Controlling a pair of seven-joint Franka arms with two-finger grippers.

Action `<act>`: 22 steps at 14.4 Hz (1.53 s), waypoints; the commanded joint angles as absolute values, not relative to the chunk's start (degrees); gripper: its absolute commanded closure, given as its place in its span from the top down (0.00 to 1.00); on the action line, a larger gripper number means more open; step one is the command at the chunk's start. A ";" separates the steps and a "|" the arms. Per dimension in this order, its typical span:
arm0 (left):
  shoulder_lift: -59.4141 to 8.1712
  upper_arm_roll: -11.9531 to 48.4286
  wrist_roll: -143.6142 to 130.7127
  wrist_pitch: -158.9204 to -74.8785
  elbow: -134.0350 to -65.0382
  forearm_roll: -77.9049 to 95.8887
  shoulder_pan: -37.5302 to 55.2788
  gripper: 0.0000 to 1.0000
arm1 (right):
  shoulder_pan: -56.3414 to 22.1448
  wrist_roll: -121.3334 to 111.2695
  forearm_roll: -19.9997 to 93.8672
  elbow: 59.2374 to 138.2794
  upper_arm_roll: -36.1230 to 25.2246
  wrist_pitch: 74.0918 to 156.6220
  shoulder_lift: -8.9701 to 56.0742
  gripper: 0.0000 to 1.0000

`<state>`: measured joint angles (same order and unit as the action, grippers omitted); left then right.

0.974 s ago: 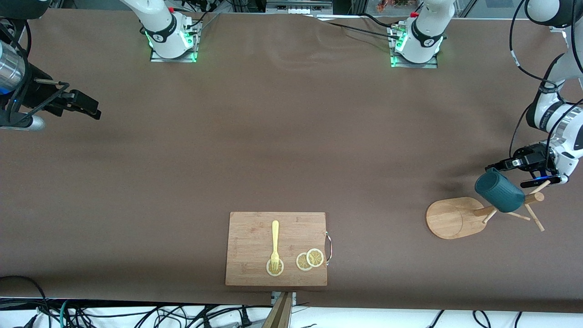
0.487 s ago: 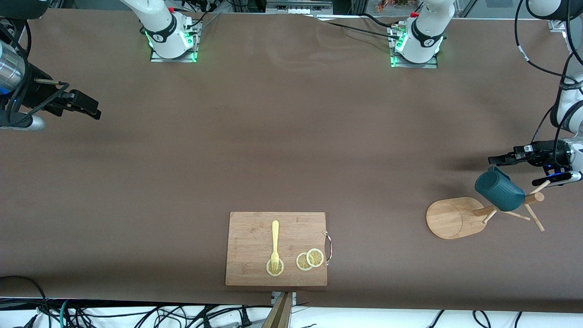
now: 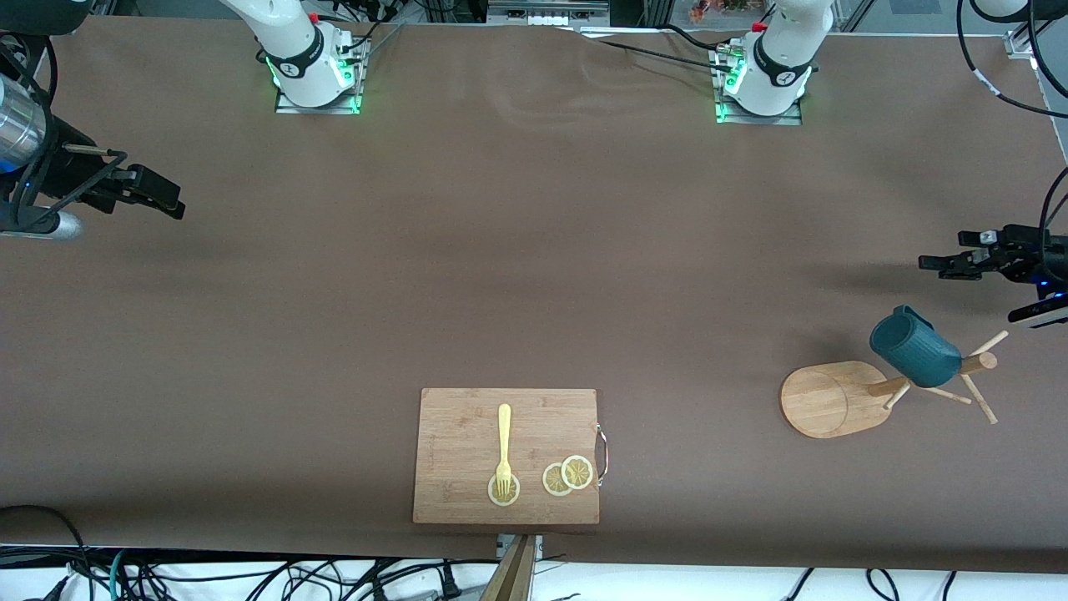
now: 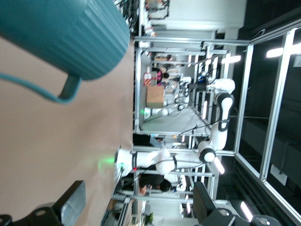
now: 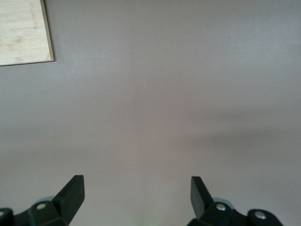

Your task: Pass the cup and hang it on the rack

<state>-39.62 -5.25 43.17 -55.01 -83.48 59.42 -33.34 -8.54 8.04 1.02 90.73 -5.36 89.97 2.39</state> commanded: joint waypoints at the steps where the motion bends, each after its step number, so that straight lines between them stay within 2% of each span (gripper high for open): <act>1: -36.14 -5.54 37.99 -53.44 -80.77 54.16 -33.31 1.00 | -8.26 7.65 1.93 89.91 -5.19 89.91 2.46 1.00; 5: -32.97 -5.10 35.86 -53.96 -74.46 45.73 -29.63 1.00 | -8.26 7.65 1.93 89.91 -5.19 89.82 2.46 1.00; 9: -26.73 -4.05 28.23 -57.82 -73.65 37.11 -23.39 1.00 | -8.26 8.00 1.93 89.91 -5.01 89.83 2.46 1.00; 12: -21.90 -1.24 25.67 -64.74 -73.65 27.37 -16.81 1.00 | -8.35 8.26 1.93 89.91 -4.83 89.74 2.20 1.00; 15: -19.34 -1.14 21.99 -69.69 -73.74 17.60 -8.28 1.00 | -8.61 8.44 1.85 89.91 -4.83 89.56 2.20 1.00; 19: -16.27 -0.70 20.74 -79.43 -74.53 4.70 -2.74 1.00 | -9.23 8.44 1.85 89.91 -4.83 89.30 2.11 1.00; 22: -14.25 -0.09 20.48 -88.92 -74.71 1.50 -2.37 1.00 | -9.40 8.44 1.85 89.91 -4.83 89.30 2.11 1.00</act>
